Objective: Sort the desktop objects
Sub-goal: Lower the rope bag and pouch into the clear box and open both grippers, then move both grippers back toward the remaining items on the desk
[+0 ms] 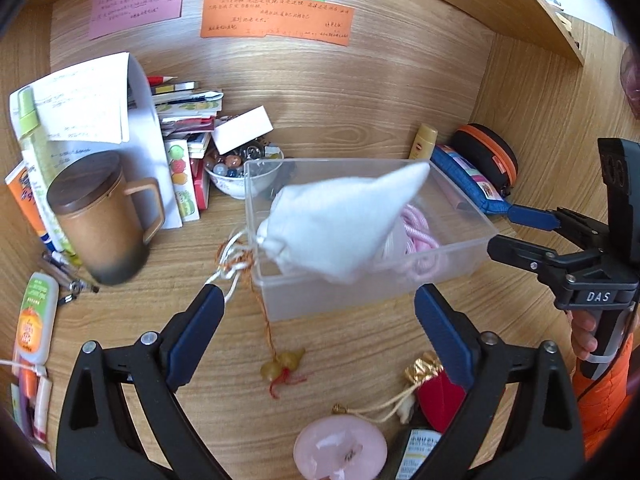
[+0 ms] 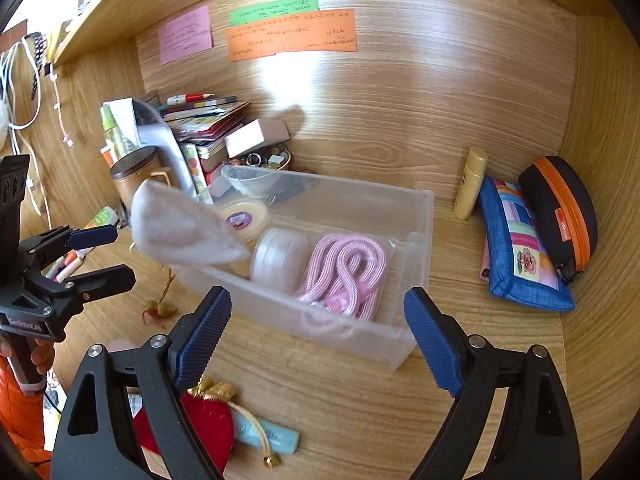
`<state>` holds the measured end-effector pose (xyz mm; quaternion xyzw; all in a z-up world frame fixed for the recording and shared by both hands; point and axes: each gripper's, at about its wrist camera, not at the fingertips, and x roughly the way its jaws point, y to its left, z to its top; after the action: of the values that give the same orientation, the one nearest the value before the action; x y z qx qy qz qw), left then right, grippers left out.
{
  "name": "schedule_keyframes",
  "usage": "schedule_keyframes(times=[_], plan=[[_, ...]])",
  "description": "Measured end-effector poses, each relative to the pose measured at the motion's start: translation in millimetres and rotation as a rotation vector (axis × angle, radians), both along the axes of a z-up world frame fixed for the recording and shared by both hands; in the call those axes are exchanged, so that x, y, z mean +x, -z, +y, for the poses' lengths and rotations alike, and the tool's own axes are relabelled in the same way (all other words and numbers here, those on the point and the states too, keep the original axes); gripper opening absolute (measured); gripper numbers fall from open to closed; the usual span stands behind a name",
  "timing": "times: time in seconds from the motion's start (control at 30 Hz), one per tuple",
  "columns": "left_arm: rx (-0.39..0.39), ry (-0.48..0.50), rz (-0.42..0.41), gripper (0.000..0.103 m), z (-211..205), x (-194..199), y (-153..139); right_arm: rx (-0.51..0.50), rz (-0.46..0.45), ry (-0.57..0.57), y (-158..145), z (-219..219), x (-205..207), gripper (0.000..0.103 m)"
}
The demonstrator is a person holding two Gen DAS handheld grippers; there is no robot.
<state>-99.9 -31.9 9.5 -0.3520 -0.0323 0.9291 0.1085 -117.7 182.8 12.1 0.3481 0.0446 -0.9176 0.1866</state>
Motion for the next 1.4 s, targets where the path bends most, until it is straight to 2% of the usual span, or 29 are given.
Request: schedule_keyframes(times=[0.37,0.7,1.1,1.4], plan=[[-0.006,-0.048,-0.009,0.097,-13.6,38.5,11.0,-0.002,-0.004,-0.005,9.5,-0.5,36.5,0.088],[-0.019,-0.07,-0.063,0.097,-19.6,63.3,39.9,0.023,-0.062,0.015,39.1,7.9,54.0,0.088],[0.014,-0.05,-0.143,0.098,-19.6,69.5,64.3,0.021,-0.165,0.081,72.2,32.1,52.0,0.088],[-0.062,-0.004,-0.173,0.098,3.6,61.8,75.6,0.032,-0.2,0.079,83.9,33.7,52.9,0.088]])
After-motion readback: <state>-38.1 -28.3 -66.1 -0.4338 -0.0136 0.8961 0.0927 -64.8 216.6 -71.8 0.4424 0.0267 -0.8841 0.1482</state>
